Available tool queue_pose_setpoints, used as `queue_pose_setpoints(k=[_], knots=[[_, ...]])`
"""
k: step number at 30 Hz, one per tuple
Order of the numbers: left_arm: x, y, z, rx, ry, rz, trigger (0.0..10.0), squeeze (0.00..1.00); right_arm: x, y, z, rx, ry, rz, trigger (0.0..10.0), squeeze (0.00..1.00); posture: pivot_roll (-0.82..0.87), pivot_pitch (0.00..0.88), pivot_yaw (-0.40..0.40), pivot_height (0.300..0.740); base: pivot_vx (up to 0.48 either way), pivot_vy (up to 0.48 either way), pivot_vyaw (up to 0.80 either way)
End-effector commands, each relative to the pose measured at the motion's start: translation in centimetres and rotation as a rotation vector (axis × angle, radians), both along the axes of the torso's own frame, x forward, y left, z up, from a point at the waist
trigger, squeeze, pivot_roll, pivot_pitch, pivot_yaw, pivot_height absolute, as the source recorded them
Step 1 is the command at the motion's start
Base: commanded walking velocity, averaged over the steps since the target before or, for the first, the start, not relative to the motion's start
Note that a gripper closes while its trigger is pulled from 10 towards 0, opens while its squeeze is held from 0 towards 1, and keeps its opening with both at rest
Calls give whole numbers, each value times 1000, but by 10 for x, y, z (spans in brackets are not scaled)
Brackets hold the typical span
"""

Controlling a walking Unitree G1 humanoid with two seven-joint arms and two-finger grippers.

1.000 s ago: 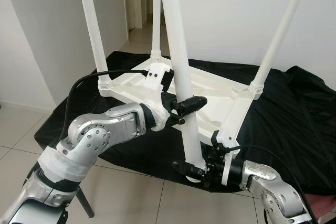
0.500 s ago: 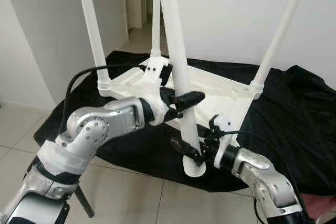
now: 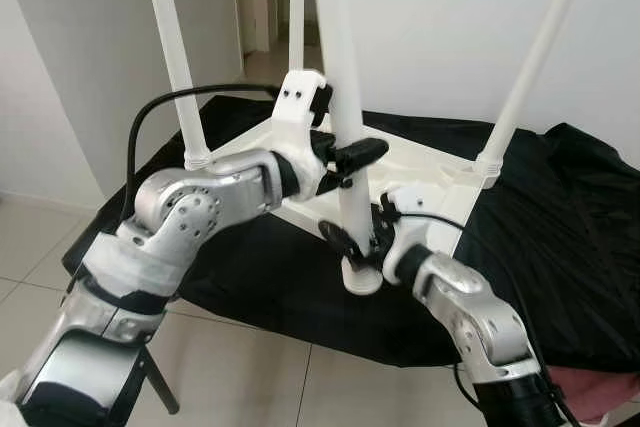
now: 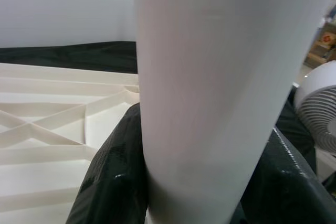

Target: Building children table

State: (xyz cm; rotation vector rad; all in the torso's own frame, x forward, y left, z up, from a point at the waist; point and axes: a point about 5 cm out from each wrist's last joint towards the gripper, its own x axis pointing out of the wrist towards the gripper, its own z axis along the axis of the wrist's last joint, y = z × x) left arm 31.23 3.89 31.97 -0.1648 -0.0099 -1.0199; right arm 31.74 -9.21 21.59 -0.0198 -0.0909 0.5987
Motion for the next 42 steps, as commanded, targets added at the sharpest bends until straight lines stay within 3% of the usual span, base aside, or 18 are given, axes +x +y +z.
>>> queue_pose_setpoints(k=[1, 9, 11, 13, 14, 15, 17, 18, 19, 20, 21, 32, 33, 34, 37, 38, 42], knots=[[-8, -14, 6, -13, -54, -197, 10000, 0, 5, 6, -1, -25, -1, -54, 10000, 0, 10, 68, 13, 740, 0, 0, 0], [-3, -22, 10, -24, -81, -136, 10000, 0, 11, 15, 0, -69, -28, -135, 10000, 0, 14, 77, 15, 740, 0, 0, 0], [-2, -25, 12, -40, -85, -121, 10000, 0, 14, 15, 1, -78, -38, -189, 8784, 0, 18, 81, 17, 740, 0, 0, 0], [0, -26, 14, -51, -86, -110, 10000, 0, 16, 15, 2, -67, -38, -216, 6510, 0, 18, 81, 19, 740, 0, 0, 0], [0, -26, 14, -51, -86, -110, 10000, 0, 16, 15, 2, -67, -38, -216, 6510, 0, 18, 81, 19, 740, 0, 0, 0], [0, -27, 15, -53, -89, -109, 10000, 0, 17, 15, 3, -64, -42, -230, 4980, 0, 18, 81, 19, 740, 0, 0, 0], [0, -27, 15, -53, -89, -109, 10000, 0, 17, 15, 3, -64, -42, -230, 4980, 0, 18, 81, 19, 740, 0, 0, 0], [0, -28, 15, -56, -92, -108, 10000, 0, 18, 14, 4, -55, -40, -248, 2863, 0, 20, 82, 19, 740, 0, 0, 0], [0, -28, 15, -56, -92, -108, 10000, 0, 18, 14, 4, -55, -40, -248, 2863, 0, 20, 82, 19, 740, 0, 0, 0], [1, -29, 16, -59, -95, -110, 10000, 0, 20, 13, 5, -47, -39, -267, 1882, 0, 20, 83, 20, 740, 0, 0, 0], [1, -30, 17, -63, -96, -112, 10000, 0, 21, 12, 5, -39, -39, -285, 0, 0, 19, 83, 22, 740, 0, 0, 0], [-2, -35, 20, -66, -136, -138, 10000, 0, 25, 4, 6, -13, -35, -352, 0, 0, 20, 89, 25, 740, 0, 0, 0], [-3, -35, 20, -63, -146, -144, 10000, 0, 25, 3, 5, -12, -29, -361, 5451, 0, 22, 91, 25, 740, 0, 0, 0], [-4, -35, 20, -63, -153, -148, 10000, 0, 25, 3, 5, -10, -26, -369, 10000, 0, 22, 91, 25, 740, 0, 0, 0], [-4, -35, 20, -66, -155, -153, 10000, 0, 25, 2, 4, -5, -23, -375, 10000, 0, 22, 92, 25, 740, 0, 0, 0], [-5, -35, 20, -79, -145, -158, 10000, 1000, 26, 1, 4, 2, -19, -385, 10000, 0, 22, 94, 26, 740, 0, 0, 0], [-6, -35, 21, -95, -137, -176, 10000, 1000, 27, -1, 4, 22, -10, -404, 10000, 0, 22, 94, 26, 740, 0, 0, 0]])
